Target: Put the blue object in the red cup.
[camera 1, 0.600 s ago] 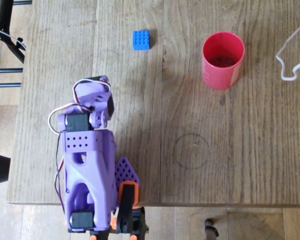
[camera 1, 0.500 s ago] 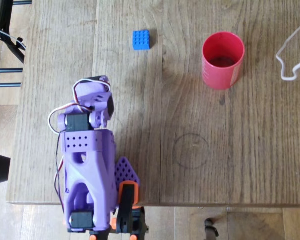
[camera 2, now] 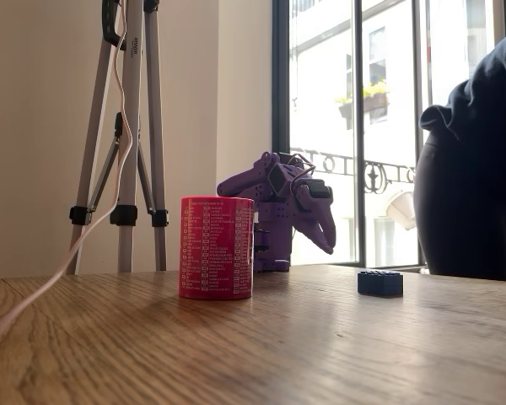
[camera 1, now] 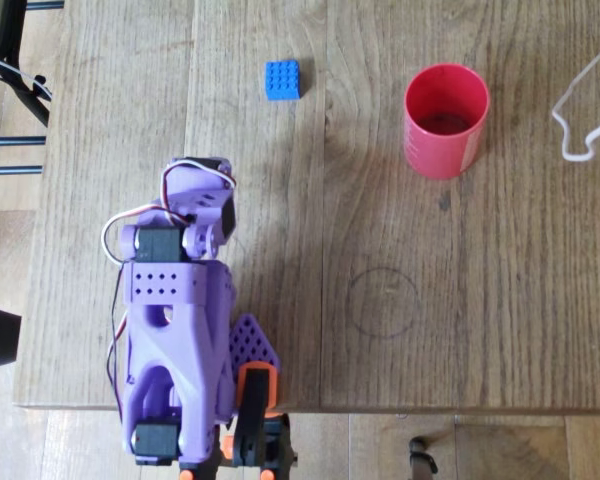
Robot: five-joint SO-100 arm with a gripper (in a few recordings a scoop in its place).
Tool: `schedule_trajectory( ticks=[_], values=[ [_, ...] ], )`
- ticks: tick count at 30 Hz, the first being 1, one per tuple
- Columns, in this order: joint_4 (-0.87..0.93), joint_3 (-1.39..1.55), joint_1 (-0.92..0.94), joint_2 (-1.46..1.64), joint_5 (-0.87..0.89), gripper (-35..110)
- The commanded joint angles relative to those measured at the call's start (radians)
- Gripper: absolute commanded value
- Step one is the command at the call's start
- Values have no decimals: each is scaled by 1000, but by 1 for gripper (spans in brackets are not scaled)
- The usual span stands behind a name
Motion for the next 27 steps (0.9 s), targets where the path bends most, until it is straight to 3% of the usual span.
schedule_trajectory(
  ticks=[1, 9, 12, 17, 23, 27],
  values=[
    [2, -37, 2, -8, 3, 0],
    [2, -37, 2, -8, 3, 0],
    [17, -41, 2, -8, -72, 0],
    [83, -80, 123, -6, -150, 0],
    [158, -267, 232, -31, -247, 0],
    [202, -471, 282, -204, -331, 0]
  ],
)
